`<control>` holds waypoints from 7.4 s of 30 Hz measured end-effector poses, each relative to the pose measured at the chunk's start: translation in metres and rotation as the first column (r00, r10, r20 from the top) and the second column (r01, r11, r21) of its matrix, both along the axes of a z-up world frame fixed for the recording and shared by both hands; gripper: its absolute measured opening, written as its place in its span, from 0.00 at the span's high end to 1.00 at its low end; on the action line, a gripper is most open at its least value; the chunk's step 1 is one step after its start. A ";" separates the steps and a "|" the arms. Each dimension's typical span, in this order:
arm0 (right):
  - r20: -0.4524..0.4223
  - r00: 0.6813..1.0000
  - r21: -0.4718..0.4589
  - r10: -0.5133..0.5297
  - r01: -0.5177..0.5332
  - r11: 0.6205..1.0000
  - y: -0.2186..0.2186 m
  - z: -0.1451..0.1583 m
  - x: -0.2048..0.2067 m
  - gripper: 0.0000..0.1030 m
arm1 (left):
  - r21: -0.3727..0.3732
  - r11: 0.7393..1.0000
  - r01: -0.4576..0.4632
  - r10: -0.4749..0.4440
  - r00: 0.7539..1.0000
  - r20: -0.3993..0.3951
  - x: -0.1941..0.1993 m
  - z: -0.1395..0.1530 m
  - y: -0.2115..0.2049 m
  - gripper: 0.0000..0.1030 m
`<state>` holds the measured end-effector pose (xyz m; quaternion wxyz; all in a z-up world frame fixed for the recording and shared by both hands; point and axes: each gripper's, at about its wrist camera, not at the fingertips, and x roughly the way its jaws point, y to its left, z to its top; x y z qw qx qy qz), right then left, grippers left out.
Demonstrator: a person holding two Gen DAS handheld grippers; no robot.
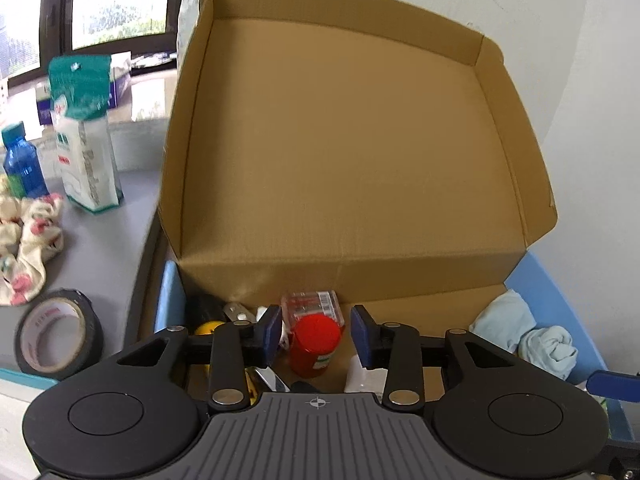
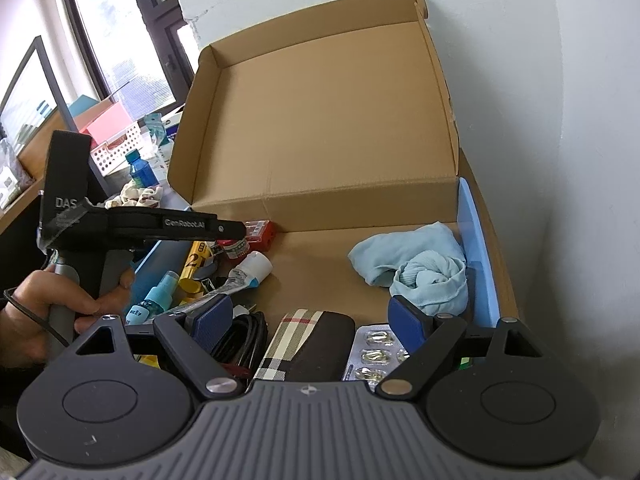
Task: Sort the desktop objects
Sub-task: 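Grip the cardboard lid edge with both tools, then swing the lid down over the box with both tools and release, then press the blue lid flat with both open tools along its front edge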
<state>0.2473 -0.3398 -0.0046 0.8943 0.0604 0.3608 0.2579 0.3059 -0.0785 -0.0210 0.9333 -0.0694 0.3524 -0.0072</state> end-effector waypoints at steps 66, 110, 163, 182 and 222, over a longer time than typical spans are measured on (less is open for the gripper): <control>0.169 0.968 -0.155 -0.188 0.214 0.964 -0.028 0.005 0.124 0.99 | 0.032 0.990 -0.138 0.134 0.984 0.120 -0.031 0.063 0.074 0.58; 0.225 0.953 -0.142 -0.204 0.239 0.961 -0.037 0.033 0.130 0.79 | 0.085 0.992 -0.093 0.082 0.988 0.130 0.019 0.063 0.065 0.94; 0.197 0.956 -0.178 -0.218 0.254 0.951 -0.065 0.012 -0.041 0.90 | -0.046 0.992 -0.114 0.120 0.978 0.168 -0.212 0.064 0.038 0.92; 0.159 0.983 -0.233 -0.096 0.132 0.964 -0.059 0.033 -0.134 0.78 | -0.009 0.989 -0.145 0.144 0.975 0.167 -0.244 0.023 0.024 0.85; 0.159 0.987 -0.315 0.002 0.049 0.948 -0.004 0.030 -0.068 0.63 | 0.006 0.995 -0.095 0.090 0.961 0.262 -0.262 -0.017 0.015 0.80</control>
